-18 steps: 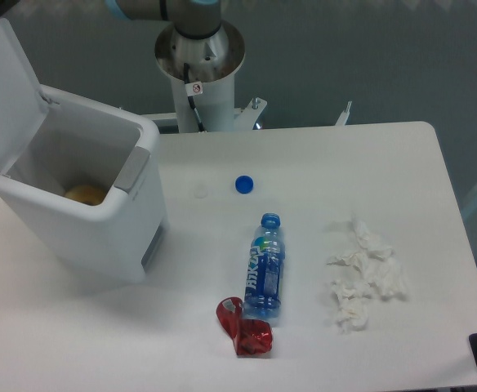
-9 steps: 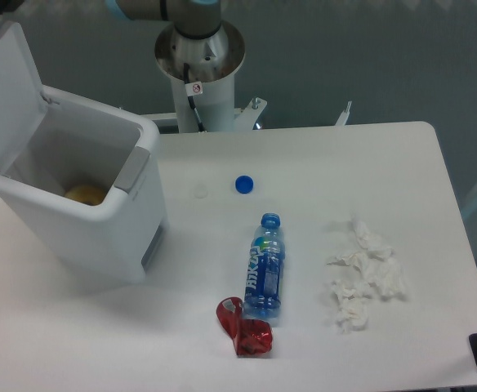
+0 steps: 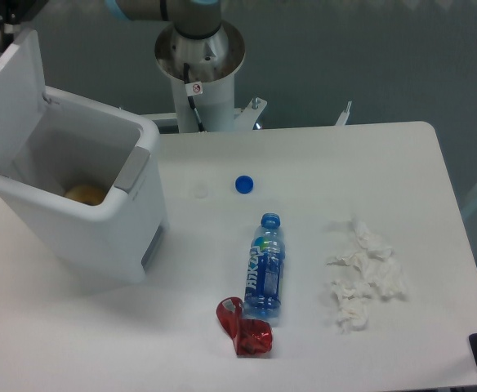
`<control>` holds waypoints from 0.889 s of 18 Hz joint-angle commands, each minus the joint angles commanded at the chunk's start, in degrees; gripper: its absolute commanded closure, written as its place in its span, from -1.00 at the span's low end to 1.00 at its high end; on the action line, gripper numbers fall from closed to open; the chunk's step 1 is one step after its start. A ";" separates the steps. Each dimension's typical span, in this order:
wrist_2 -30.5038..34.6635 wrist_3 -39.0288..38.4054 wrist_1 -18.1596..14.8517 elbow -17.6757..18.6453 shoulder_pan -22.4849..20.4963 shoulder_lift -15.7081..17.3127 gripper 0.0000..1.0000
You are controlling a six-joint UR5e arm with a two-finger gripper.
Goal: Close the trash can
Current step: 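Push the raised lid forward and down over the bin opening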
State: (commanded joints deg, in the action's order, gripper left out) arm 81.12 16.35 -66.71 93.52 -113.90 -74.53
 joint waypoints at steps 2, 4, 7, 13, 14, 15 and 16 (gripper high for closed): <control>0.00 0.00 0.00 0.00 -1.23 -0.09 0.85; 0.00 0.26 0.00 0.35 -1.93 -0.26 0.85; 0.00 0.61 0.17 1.67 -2.55 -0.27 0.84; 0.35 0.79 0.26 2.20 -4.04 -0.35 0.84; 0.35 0.70 0.26 2.20 -4.22 -0.35 0.84; 0.35 0.79 0.26 2.20 -4.31 -0.35 0.84; 0.35 0.79 0.26 2.20 -4.75 -0.35 0.84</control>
State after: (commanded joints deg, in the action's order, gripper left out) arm 81.47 17.14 -66.45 95.71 -118.65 -74.88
